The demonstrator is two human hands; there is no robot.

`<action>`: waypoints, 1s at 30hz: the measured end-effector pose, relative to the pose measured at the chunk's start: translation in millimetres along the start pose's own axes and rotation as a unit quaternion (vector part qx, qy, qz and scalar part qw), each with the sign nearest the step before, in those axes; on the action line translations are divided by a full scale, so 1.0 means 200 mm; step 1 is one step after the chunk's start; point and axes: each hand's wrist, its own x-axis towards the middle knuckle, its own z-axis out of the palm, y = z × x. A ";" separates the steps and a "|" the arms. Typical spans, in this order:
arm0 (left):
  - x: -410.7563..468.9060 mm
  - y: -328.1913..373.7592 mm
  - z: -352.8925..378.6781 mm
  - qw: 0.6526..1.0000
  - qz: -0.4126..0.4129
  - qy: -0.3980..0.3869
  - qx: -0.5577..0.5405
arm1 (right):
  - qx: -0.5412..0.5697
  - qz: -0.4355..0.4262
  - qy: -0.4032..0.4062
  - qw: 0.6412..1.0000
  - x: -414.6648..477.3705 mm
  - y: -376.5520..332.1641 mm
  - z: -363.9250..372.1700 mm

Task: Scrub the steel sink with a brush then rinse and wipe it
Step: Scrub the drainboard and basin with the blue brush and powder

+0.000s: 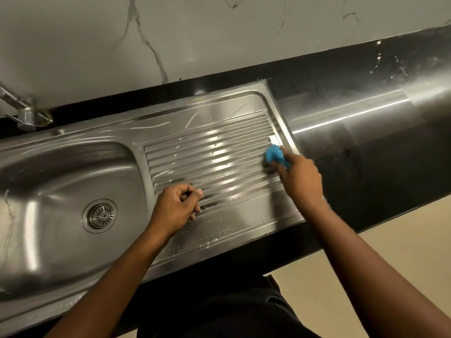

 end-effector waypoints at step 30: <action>0.07 0.05 0.00 1.000 -0.012 0.014 -0.008 | 0.095 0.032 -0.047 0.994 0.24 -0.10 0.03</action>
